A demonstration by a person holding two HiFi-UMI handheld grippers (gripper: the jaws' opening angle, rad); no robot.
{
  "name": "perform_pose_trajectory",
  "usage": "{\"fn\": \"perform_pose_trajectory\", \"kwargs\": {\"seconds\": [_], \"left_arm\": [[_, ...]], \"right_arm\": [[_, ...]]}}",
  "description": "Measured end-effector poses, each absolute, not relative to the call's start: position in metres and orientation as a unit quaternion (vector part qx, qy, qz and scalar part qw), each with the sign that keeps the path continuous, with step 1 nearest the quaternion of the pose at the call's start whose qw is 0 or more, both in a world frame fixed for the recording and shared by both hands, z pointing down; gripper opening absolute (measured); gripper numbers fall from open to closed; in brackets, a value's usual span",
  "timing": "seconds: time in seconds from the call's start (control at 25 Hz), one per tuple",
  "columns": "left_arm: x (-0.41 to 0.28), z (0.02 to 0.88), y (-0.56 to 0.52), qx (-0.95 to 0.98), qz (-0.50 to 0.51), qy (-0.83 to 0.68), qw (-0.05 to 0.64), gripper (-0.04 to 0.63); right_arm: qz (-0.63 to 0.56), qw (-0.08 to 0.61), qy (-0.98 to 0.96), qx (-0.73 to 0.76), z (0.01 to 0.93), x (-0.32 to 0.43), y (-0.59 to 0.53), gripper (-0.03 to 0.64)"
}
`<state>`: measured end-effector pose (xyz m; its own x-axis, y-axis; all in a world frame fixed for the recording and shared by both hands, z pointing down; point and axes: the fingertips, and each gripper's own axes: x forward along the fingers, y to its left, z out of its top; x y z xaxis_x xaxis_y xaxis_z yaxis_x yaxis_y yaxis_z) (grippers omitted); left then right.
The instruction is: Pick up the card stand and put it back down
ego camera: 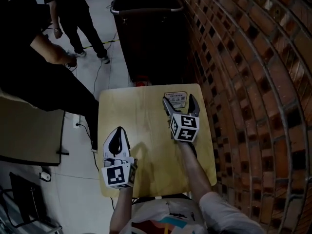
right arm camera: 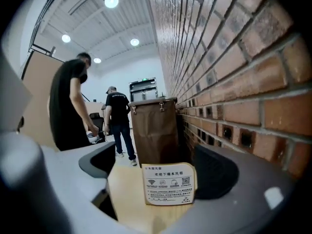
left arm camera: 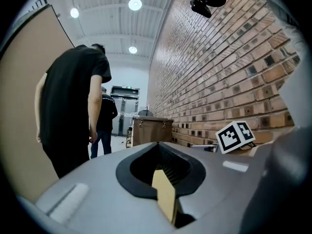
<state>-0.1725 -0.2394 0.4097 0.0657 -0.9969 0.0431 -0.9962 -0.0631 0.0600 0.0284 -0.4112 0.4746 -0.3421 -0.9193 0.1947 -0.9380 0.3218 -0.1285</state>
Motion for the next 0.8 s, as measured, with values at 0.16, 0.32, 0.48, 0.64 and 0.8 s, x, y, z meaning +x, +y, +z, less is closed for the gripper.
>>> {"fn": "perform_pose_trajectory", "kwargs": {"seconds": [0.16,0.32,0.48,0.64,0.8], "left_arm": [[-0.161,0.393,-0.229,0.74,-0.017,-0.672,0.021,0.005],[-0.151,0.376,-0.213,0.749,-0.032,-0.662,0.004,0.005],[-0.143,0.371,-0.197,0.758,-0.035,-0.652,-0.003,0.005],[-0.136,0.364,-0.191,0.764,-0.049,-0.643,-0.01,0.005],[-0.134,0.359,-0.187,0.766,-0.059,-0.64,-0.012,0.005]], "right_arm": [[0.082,-0.019,-0.821,0.565,0.414,0.027,-0.35,0.177],[0.069,-0.058,-0.83,0.551,0.372,0.027,-0.294,0.0],[0.073,-0.075,-0.831,0.546,0.355,0.034,-0.252,0.0],[0.064,-0.059,-0.823,0.561,0.357,0.045,-0.233,0.0],[0.057,-0.042,-0.823,0.563,0.362,0.042,-0.222,0.0]]}}
